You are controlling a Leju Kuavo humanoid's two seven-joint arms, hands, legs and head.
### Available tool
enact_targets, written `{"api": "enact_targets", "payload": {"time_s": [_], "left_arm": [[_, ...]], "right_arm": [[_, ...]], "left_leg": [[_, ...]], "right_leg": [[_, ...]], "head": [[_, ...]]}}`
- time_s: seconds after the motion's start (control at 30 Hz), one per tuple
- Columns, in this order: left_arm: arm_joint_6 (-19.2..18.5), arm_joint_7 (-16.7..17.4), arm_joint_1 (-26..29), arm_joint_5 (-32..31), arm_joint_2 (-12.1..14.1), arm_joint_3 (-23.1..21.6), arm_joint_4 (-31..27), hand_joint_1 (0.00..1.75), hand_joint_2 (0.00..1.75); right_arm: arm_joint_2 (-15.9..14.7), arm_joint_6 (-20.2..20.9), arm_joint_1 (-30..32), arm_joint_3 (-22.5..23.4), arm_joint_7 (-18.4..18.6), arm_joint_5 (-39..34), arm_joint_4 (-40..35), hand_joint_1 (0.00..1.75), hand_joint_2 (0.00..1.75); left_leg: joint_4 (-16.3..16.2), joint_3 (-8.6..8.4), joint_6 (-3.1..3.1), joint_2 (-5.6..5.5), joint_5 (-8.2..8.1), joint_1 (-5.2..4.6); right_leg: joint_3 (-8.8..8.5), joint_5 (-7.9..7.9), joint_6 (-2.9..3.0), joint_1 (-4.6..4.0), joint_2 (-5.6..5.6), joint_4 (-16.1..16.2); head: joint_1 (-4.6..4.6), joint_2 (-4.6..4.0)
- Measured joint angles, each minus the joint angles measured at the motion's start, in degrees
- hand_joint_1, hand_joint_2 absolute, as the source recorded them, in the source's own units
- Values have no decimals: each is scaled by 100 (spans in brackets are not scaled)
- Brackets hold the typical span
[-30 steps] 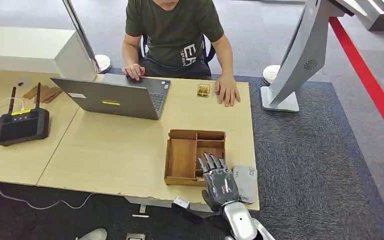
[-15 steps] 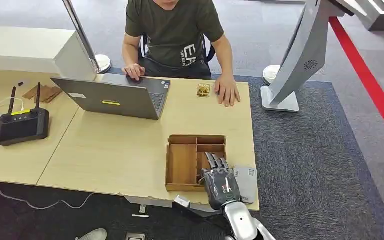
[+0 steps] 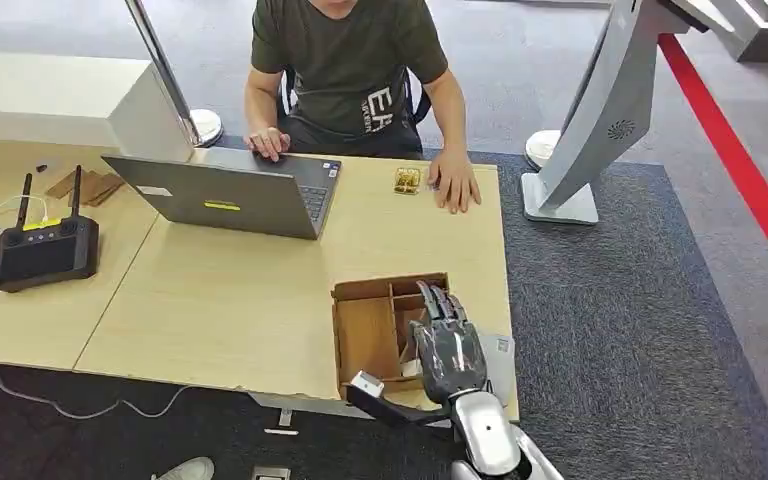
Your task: Pass the card to the sensor for recognition and then transmit it.
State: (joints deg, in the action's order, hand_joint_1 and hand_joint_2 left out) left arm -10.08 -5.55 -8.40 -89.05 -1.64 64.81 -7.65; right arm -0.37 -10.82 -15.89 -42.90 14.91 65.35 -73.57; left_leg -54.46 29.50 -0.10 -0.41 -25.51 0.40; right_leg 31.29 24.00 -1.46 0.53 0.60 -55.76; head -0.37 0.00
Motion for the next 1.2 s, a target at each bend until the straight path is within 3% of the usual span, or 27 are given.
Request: {"api": "enact_targets", "payload": {"time_s": [0.43, 0.87, 1.03, 1.2], "left_arm": [[-31, 37, -32, 0, -2, 0, 0, 0, 175], [-31, 37, -45, -2, -4, 0, 0, 0, 175], [-70, 55, -48, -2, -4, 0, 0, 0, 175], [-208, 133, -107, -2, -9, -18, 0, 0, 175]], "right_arm": [[-85, 68, -89, 229, 103, 9, -935, 157, 175], [-138, 79, -87, 236, 103, 9, -1195, 152, 175], [-135, 157, -151, 232, 52, -11, -1243, 162, 175], [-13, 479, -728, 223, -79, -363, -1186, 175, 175]], "left_leg": [[0, 0, 0, 0, 0, 0], [0, 1, 0, 1, 0, 0], [0, 2, 0, 1, 0, 0], [0, 2, -4, 2, 5, 0]], "right_leg": [[0, 0, 0, 0, 0, 0], [0, 0, 0, 0, 0, 0], [1, 0, 0, 0, 0, -1], [1, -4, 0, 0, 1, -4]], "head": [[0, 0], [0, 0], [-2, 0], [0, 0]]}}
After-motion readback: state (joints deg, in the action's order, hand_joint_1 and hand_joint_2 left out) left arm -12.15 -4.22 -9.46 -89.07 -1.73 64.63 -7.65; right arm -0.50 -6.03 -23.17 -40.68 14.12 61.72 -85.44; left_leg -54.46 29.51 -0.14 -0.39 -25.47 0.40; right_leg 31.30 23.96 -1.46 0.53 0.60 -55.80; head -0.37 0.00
